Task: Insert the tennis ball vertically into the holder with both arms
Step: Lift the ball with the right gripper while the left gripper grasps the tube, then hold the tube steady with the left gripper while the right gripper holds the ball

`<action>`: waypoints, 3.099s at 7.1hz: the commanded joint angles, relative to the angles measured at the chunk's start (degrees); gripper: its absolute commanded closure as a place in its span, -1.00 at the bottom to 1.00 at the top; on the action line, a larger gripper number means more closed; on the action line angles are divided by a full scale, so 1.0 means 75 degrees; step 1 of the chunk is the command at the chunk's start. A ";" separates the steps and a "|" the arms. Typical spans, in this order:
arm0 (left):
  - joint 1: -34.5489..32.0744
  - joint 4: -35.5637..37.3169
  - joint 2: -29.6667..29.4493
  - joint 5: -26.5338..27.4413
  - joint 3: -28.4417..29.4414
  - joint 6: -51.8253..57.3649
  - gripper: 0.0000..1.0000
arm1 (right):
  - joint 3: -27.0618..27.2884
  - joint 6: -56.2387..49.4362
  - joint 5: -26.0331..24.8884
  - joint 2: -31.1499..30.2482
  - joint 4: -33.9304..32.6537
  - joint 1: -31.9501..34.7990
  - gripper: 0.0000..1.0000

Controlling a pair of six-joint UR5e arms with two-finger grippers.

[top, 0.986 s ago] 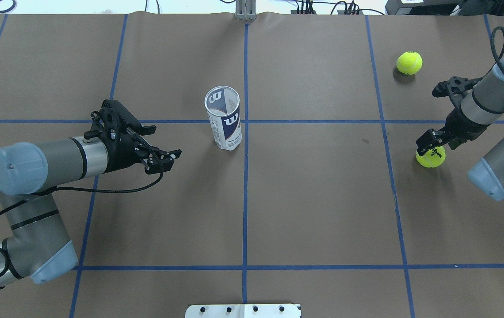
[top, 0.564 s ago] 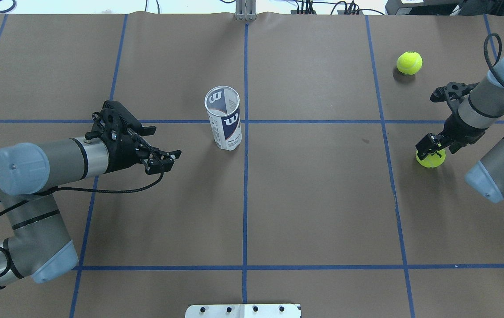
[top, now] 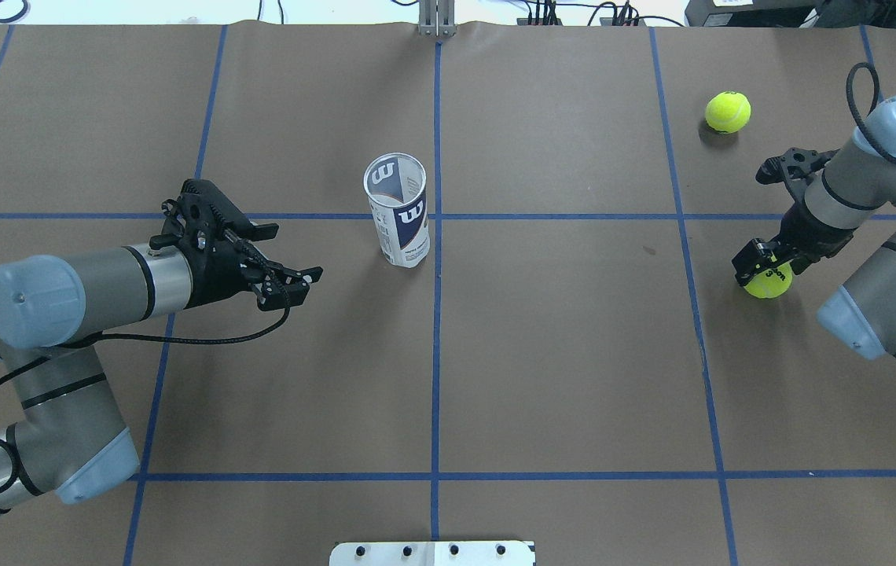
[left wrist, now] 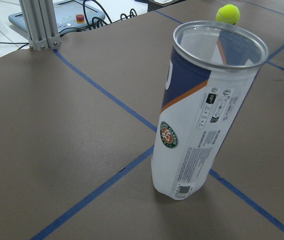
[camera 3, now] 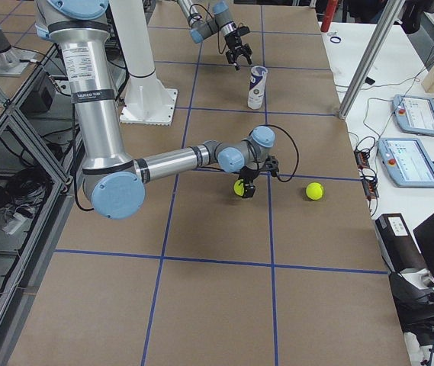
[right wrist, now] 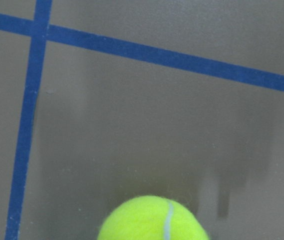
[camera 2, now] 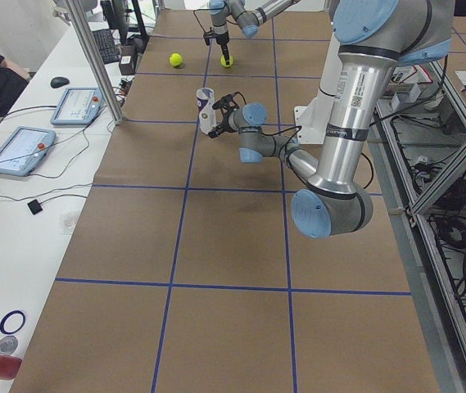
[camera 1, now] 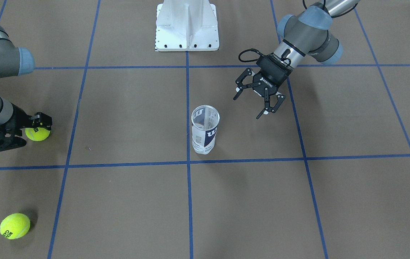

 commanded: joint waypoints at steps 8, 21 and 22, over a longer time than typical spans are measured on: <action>0.0093 -0.0328 -0.0934 0.0059 0.1127 -0.0051 -0.97 | 0.0599 0.0126 0.0205 0.1117 -0.0129 0.0899 1.00; 0.1031 -0.1432 -0.2141 0.2075 0.2733 -0.0051 -0.98 | 0.0622 0.0501 0.0792 0.1810 -0.0117 0.1369 1.00; 0.1019 -0.1420 -0.2141 0.2075 0.2733 -0.0051 -0.98 | 0.0611 0.0501 0.0792 0.1810 -0.0117 0.1369 1.00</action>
